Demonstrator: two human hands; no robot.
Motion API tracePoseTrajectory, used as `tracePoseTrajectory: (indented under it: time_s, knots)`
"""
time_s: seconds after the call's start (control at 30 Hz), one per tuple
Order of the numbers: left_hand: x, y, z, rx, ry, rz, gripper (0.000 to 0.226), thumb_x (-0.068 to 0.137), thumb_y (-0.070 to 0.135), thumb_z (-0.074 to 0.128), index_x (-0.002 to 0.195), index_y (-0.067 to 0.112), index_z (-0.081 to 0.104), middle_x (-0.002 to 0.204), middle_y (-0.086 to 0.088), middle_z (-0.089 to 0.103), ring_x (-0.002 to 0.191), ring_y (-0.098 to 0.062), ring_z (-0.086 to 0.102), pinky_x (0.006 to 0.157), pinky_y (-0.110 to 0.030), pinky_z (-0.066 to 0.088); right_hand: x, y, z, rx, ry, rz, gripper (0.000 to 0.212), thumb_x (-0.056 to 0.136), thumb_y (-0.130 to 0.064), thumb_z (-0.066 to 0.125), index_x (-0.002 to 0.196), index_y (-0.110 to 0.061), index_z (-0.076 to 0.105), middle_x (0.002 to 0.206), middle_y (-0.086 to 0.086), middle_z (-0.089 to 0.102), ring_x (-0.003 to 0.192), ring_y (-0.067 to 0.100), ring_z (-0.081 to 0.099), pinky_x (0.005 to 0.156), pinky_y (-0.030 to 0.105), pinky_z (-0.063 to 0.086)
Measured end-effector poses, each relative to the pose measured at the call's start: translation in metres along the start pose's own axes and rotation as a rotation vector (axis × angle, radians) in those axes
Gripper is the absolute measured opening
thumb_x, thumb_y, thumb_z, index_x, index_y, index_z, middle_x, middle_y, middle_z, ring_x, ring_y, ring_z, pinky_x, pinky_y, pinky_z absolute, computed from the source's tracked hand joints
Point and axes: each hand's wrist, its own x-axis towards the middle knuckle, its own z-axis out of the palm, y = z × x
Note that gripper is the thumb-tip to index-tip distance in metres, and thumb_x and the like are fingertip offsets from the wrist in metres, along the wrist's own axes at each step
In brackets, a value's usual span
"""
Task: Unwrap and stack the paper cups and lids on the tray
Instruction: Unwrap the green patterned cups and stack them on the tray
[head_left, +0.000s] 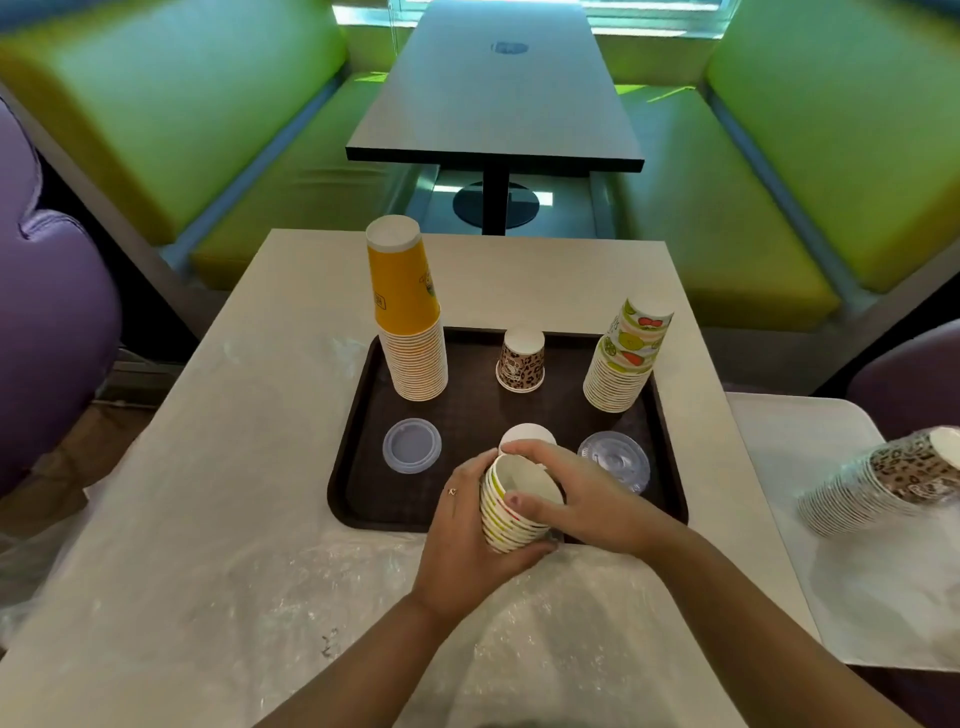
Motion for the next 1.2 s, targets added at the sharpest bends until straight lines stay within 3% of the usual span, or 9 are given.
tracePoseTrajectory:
  time_s: [0.13,0.37,0.47,0.63,0.73,0.87,1.07,1.13,1.2]
  knots:
    - [-0.011,-0.018,0.001,-0.014,-0.049,-0.064,0.084,0.063,0.061,0.076,0.131,0.036,0.033,0.127,0.019,0.048,0.117,-0.002,0.049,0.096,-0.018,0.045,-0.003,-0.004,0.005,-0.079,-0.009,0.014,0.061,0.082,-0.043,0.068,0.128,-0.049,0.028,0.125,-0.02,0.037,0.113,0.004,0.043,0.08,0.009,0.044]
    - [-0.026,-0.043,-0.001,0.052,-0.13,-0.114,0.09,0.065,0.065,0.07,0.136,0.052,0.016,0.132,0.018,0.045,0.116,-0.006,0.052,0.092,-0.027,0.052,-0.003,0.001,0.007,-0.065,0.038,0.02,0.062,0.08,-0.038,0.072,0.121,-0.051,0.027,0.126,-0.016,0.037,0.113,0.006,0.044,0.072,0.008,0.046]
    - [-0.024,-0.047,-0.004,0.082,-0.188,-0.083,0.097,0.062,0.063,0.071,0.135,0.058,0.009,0.139,0.017,0.035,0.125,-0.005,0.043,0.1,-0.033,0.048,-0.001,0.003,0.005,-0.06,0.068,0.018,0.062,0.08,-0.035,0.073,0.121,-0.048,0.028,0.125,-0.014,0.038,0.111,0.005,0.044,0.07,0.008,0.047]
    - [-0.008,-0.027,-0.013,0.304,-0.193,-0.038,0.11,0.05,0.084,0.058,0.141,0.03,0.029,0.153,0.012,0.013,0.139,-0.008,0.016,0.116,-0.046,0.02,-0.001,0.007,0.003,-0.088,0.086,0.031,0.062,0.079,-0.034,0.073,0.12,-0.048,0.028,0.123,-0.015,0.039,0.11,0.005,0.043,0.067,0.005,0.045]
    - [0.003,-0.003,-0.015,0.288,-0.268,-0.088,0.125,0.049,0.087,0.053,0.147,0.036,-0.006,0.152,0.015,0.023,0.141,-0.004,0.021,0.119,-0.047,-0.001,0.001,0.009,0.004,-0.113,0.088,0.021,0.065,0.078,-0.036,0.074,0.122,-0.048,0.028,0.128,-0.015,0.039,0.113,0.004,0.042,0.078,0.009,0.042]
    - [0.01,0.009,-0.01,0.399,-0.308,-0.093,0.114,0.061,0.086,0.049,0.134,0.049,-0.03,0.141,0.017,0.045,0.133,-0.004,0.039,0.116,-0.052,0.0,0.003,0.011,0.003,-0.142,0.086,0.022,0.07,0.077,-0.038,0.074,0.134,-0.039,0.033,0.135,-0.011,0.041,0.115,0.004,0.041,0.089,0.017,0.042]
    - [0.01,-0.007,-0.013,0.209,-0.323,-0.11,0.105,0.073,0.061,0.067,0.14,0.046,-0.012,0.126,0.016,0.054,0.119,-0.005,0.051,0.115,-0.039,0.025,0.006,0.015,0.003,-0.135,0.092,0.05,0.068,0.078,-0.037,0.074,0.134,-0.038,0.035,0.135,-0.008,0.043,0.114,0.007,0.044,0.088,0.019,0.047]
    - [0.004,-0.017,-0.017,0.172,-0.356,-0.101,0.112,0.071,0.054,0.073,0.136,0.056,-0.017,0.127,0.015,0.052,0.111,-0.001,0.053,0.101,-0.024,0.043,0.006,0.017,0.003,-0.104,0.099,0.07,0.067,0.078,-0.038,0.074,0.133,-0.037,0.036,0.133,-0.007,0.044,0.115,0.009,0.046,0.088,0.023,0.05]
    - [-0.003,-0.026,-0.019,0.195,-0.383,-0.094,0.113,0.072,0.047,0.076,0.134,0.058,-0.018,0.136,0.013,0.048,0.109,0.004,0.051,0.087,-0.004,0.042,0.006,0.019,0.002,-0.073,0.116,0.09,0.066,0.077,-0.038,0.074,0.132,-0.035,0.038,0.129,-0.007,0.047,0.114,0.012,0.05,0.087,0.026,0.054]
